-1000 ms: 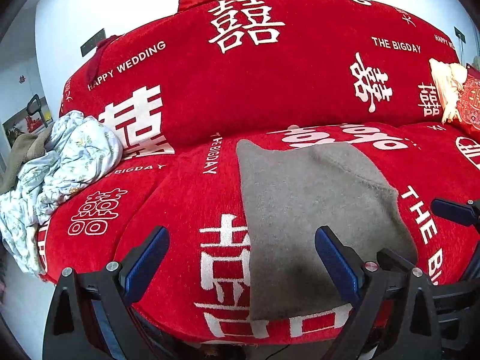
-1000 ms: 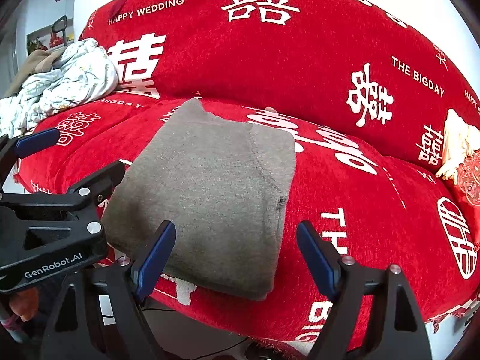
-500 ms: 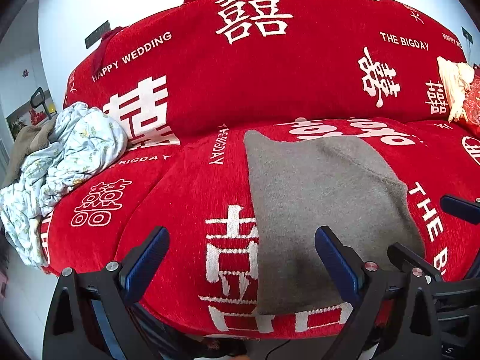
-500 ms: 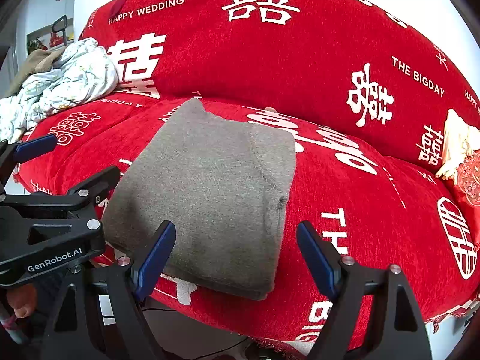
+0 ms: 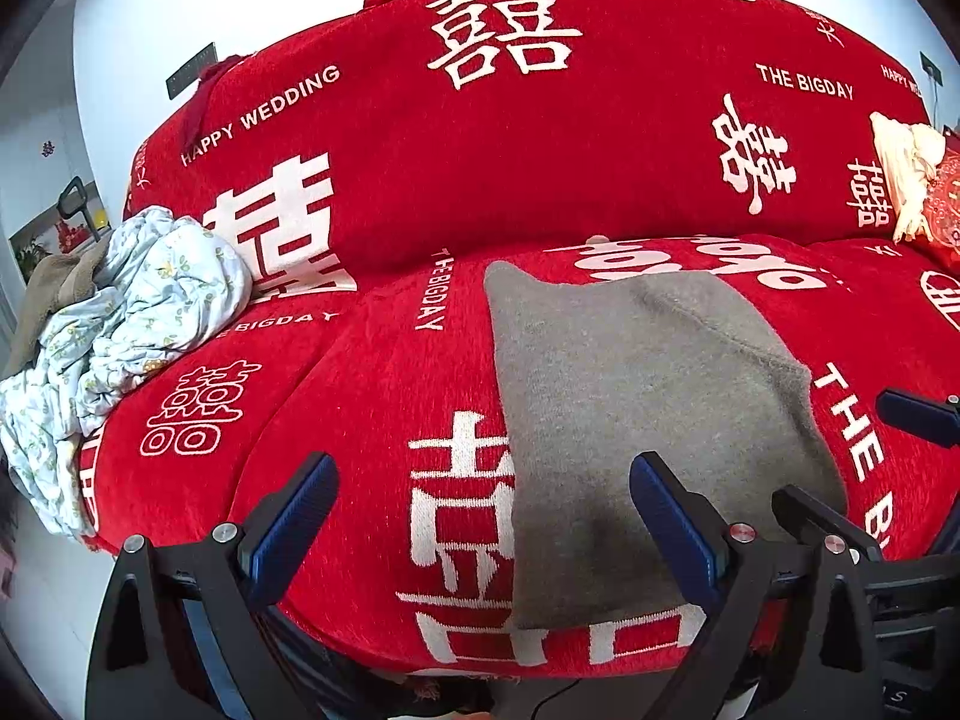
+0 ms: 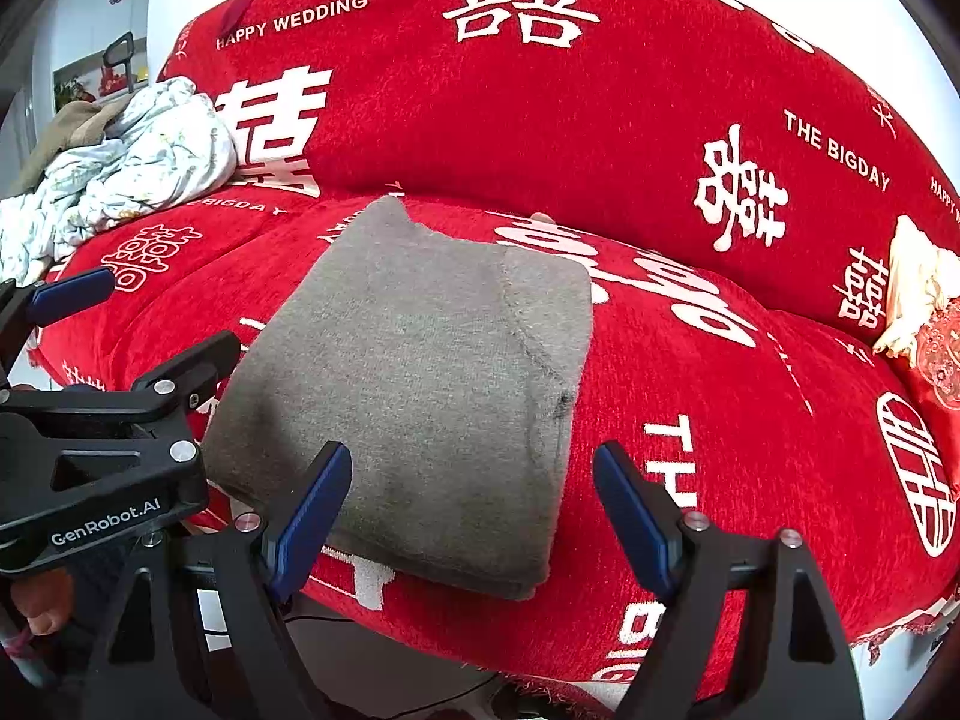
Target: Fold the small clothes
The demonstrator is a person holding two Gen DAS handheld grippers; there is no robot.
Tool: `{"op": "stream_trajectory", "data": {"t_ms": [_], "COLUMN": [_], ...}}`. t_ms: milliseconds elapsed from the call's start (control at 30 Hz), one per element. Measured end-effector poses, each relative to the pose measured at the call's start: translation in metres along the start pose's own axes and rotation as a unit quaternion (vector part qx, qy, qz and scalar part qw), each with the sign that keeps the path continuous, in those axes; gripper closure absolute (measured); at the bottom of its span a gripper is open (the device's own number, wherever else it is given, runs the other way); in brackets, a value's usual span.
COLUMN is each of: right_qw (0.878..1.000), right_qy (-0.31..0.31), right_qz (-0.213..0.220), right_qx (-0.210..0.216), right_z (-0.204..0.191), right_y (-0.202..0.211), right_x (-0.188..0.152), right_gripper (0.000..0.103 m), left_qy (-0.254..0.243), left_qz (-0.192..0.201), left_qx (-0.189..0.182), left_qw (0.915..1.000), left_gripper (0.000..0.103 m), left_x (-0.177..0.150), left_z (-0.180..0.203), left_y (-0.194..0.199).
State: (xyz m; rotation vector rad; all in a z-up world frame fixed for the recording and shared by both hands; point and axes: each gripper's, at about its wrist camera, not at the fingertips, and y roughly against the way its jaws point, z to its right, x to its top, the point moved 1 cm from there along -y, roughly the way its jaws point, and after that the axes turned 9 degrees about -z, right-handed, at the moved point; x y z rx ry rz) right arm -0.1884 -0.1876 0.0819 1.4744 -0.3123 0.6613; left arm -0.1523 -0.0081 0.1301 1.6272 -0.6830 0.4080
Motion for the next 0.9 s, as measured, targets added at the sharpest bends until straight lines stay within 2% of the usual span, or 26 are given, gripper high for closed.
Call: {"op": "stream_trajectory", "data": {"t_ms": [900], "right_qw": [1.0], "right_qy": [0.0], "right_qz": [0.001], "right_qx": [0.0], "right_z": [0.001], "right_y": [-0.0004], "right_x": [0.0001], "right_gripper": [0.018], "left_qy": [-0.003], "left_qz": [0.005], "left_qx": [-0.002], "left_qw": [1.0], "left_gripper": [0.005], "left_x": [0.0006], "left_z": [-0.0003], "left_y": [0.0015]}}
